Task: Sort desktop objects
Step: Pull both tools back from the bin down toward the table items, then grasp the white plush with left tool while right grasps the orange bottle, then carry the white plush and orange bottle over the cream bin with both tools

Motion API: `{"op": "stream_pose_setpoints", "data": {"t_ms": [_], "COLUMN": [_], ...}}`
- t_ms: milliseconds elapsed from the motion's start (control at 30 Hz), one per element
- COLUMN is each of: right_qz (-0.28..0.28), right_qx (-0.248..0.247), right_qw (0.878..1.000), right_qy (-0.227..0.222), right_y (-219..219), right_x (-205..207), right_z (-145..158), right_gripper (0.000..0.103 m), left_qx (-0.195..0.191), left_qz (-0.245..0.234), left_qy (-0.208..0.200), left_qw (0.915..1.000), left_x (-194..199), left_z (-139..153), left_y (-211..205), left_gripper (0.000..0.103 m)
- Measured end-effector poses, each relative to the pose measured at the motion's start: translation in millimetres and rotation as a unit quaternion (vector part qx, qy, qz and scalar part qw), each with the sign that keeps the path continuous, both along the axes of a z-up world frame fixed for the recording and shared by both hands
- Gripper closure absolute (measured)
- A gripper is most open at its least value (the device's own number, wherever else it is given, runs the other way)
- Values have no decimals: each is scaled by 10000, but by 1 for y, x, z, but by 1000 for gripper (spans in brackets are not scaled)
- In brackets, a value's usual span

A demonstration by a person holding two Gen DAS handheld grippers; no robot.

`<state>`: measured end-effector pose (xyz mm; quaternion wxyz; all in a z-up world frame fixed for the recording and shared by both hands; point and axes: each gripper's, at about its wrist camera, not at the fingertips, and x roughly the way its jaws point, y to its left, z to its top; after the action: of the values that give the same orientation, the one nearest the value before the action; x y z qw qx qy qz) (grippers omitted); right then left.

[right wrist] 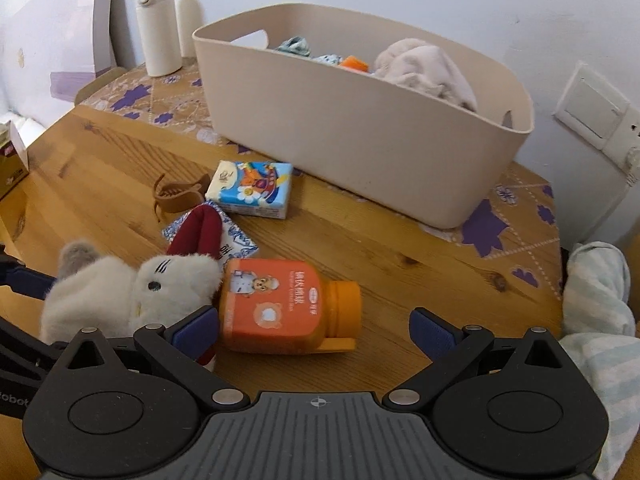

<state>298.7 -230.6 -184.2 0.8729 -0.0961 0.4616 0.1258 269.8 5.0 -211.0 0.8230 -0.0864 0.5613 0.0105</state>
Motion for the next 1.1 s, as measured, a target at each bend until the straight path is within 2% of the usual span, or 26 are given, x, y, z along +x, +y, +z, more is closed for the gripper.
{"op": "stream_pose_setpoints", "data": {"t_ms": [100,200,333,400,467,500,567,667,767,967,1100], "right_qz": [14,-20,9,51,60,64,63,59,33,-69,48], "right_qx": [-90,-63,-40,23,69,92,152,179,62,192,184], "right_qw": [9999,9999,9999,9999,9997,9997,9996,9996,9999,9998,9998], "right_qy": [83,78,103,134,207,226,212,214,134,47,-79], "right_y": [5,6,6,6,7,7,7,7,6,-3,-7], "right_x": [4,7,10,12,13,13,12,11,8,0,-8], "right_z": [-6,-11,-15,-18,-20,-21,-20,-20,-18,-10,3], "right_gripper": [0,0,0,7,18,19,21,24,24,24,24], "left_qx": [-66,-264,-406,-458,-522,-568,-707,-813,-741,-719,-654], "left_qz": [102,218,338,413,496,516,533,631,618,734,885], "left_qy": [-15,54,67,86,105,111,147,183,145,-99,-229], "left_qw": [9999,9994,9986,9981,9973,9970,9960,9945,9952,9947,9937], "left_x": [5,11,15,15,15,15,15,13,11,7,10], "left_z": [-1,-3,-1,-1,-2,-2,-3,-4,-1,11,19], "left_y": [4,11,20,24,27,28,31,35,39,51,62], "left_gripper": [26,38,46,50,57,59,70,76,79,80,80]}}
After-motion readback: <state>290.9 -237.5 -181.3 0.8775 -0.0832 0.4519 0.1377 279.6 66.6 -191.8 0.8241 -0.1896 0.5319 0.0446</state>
